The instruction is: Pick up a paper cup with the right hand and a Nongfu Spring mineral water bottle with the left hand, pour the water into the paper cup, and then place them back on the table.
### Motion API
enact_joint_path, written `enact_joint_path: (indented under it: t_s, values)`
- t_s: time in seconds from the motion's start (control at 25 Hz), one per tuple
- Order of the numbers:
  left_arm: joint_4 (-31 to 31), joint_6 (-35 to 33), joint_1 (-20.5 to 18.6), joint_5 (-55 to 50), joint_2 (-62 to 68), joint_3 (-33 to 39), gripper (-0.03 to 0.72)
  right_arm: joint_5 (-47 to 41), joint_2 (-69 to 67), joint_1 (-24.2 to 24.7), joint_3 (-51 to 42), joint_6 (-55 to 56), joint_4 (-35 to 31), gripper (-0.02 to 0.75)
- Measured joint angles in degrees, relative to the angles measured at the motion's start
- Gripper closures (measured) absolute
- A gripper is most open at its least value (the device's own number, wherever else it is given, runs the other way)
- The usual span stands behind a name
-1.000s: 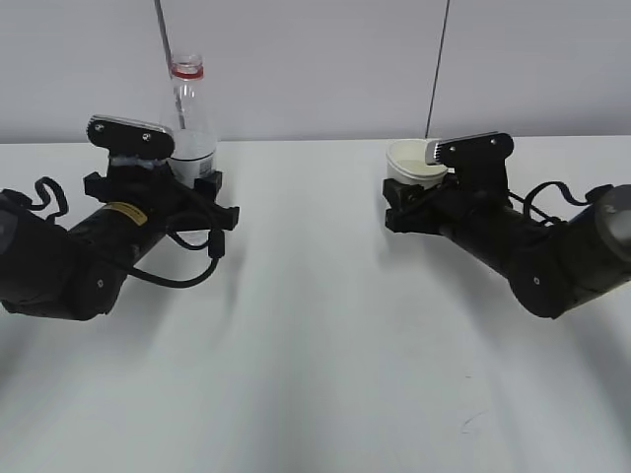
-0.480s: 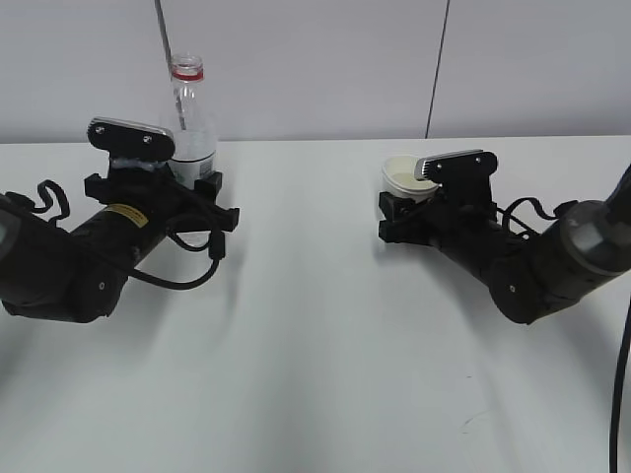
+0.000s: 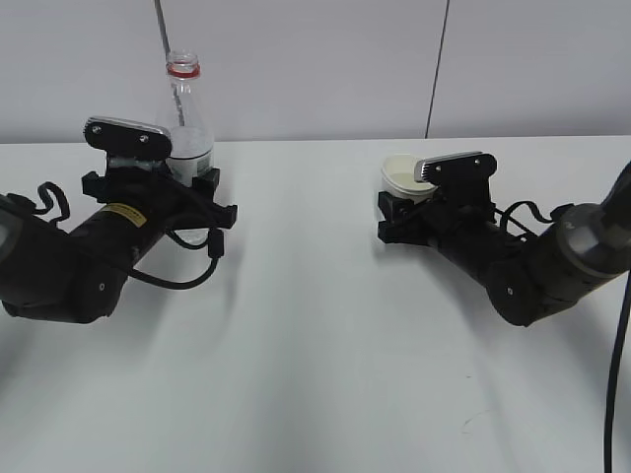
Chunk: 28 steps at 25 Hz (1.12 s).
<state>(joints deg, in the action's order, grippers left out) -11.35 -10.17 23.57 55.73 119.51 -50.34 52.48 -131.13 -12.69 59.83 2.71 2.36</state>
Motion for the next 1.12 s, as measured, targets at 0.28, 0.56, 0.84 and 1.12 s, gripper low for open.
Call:
enact_joint_path:
  t_s: [0.28, 0.56, 0.84, 1.12]
  values:
    - [-1.7, 1.2, -0.8, 0.7, 2.2, -1.6, 0.276, 0.0, 0.0, 0.0, 0.0, -0.1, 0.0, 0.232]
    - [-2.3, 1.5, -0.8, 3.1, 4.5, -2.1, 0.277, 0.0, -0.1, 0.0, 0.0, -0.1, 0.1, 0.232]
    - [-2.3, 1.5, -0.8, 3.1, 4.5, -2.1, 0.218, 0.0, -0.1, 0.0, 0.0, -0.1, 0.6, 0.23]
    - [-2.6, 1.5, -0.8, 2.2, 4.5, -2.1, 0.126, -1.3, -0.1, 0.0, 0.0, -0.1, 1.3, 0.134]
